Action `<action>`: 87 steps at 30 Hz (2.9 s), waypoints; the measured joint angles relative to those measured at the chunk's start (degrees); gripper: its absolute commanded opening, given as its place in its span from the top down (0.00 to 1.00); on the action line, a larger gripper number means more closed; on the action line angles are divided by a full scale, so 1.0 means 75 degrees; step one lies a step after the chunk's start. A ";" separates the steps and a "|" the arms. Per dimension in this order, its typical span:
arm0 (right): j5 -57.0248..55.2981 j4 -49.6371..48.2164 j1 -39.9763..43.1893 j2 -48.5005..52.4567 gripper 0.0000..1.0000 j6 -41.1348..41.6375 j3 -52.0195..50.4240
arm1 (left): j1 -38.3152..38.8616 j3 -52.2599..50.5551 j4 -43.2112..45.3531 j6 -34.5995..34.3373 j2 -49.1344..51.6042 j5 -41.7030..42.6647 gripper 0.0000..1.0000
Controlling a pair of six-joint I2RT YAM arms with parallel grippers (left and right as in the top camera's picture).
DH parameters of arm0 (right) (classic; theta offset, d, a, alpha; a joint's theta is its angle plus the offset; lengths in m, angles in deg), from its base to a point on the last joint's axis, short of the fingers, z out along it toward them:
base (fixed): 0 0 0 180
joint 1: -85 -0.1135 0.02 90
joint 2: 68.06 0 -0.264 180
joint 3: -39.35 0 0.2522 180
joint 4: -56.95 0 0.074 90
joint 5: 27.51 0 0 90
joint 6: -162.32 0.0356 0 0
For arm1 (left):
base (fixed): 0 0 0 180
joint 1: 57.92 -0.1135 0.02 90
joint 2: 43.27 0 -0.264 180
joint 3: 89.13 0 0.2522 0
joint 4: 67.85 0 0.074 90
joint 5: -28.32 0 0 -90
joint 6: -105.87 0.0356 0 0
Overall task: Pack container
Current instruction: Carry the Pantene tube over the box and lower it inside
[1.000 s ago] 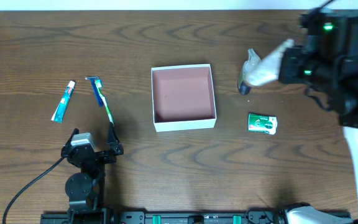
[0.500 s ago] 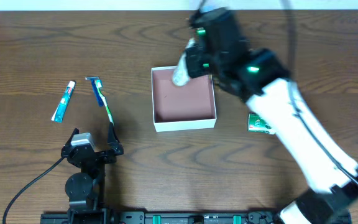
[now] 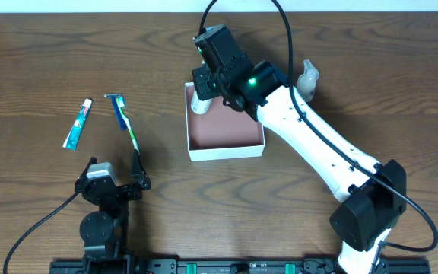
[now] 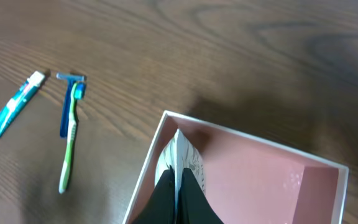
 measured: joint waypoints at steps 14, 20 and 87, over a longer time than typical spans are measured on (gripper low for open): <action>-0.0073 -0.0157 0.0000 0.0469 0.99 0.0111 0.0000 | 0.0000 0.0000 0.0000 0.0003 0.0000 0.0000 0.02; -0.0274 -0.0201 -0.0017 0.0493 0.98 0.0119 0.0000 | 0.0000 0.0000 0.0000 0.0003 0.0000 0.0000 0.02; -0.1527 -0.0653 -0.0551 0.1413 0.71 0.2734 0.0160 | 0.0000 0.0000 0.0000 0.0003 0.0000 0.0000 0.02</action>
